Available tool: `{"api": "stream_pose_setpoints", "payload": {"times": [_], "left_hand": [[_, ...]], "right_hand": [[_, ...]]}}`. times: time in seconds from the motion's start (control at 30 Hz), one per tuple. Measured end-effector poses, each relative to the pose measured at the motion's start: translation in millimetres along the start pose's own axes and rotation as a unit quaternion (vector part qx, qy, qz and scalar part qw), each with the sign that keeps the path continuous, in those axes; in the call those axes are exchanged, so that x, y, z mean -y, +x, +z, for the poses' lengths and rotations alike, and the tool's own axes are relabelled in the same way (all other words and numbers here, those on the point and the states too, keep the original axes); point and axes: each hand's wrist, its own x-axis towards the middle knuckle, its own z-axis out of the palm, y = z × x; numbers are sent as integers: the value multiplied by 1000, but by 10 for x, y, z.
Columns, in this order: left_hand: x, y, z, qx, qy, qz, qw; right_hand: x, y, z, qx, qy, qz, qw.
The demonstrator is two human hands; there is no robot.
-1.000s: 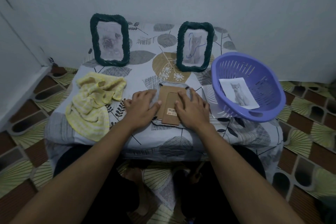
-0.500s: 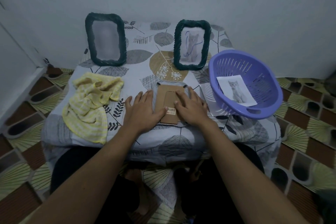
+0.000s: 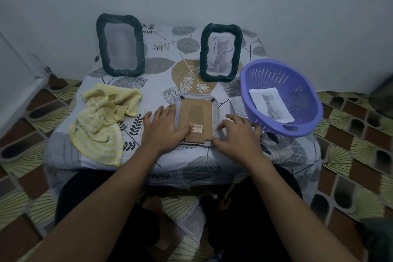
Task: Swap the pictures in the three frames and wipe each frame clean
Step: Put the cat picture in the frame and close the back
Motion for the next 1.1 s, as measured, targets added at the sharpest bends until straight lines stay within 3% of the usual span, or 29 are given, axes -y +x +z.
{"api": "stream_pose_setpoints", "payload": {"times": [0.4,0.77,1.1], "left_hand": [[15,10,16,-2,9,-2,1000],[14,5,16,-7,8,-3,1000],[5,9,13,-13,5,-3,1000]], "right_hand": [[97,-104,-49,-47,-50,3,998],[183,-100,27,-1,79,83,993],[132,-77,27,12,29,24,999]]}}
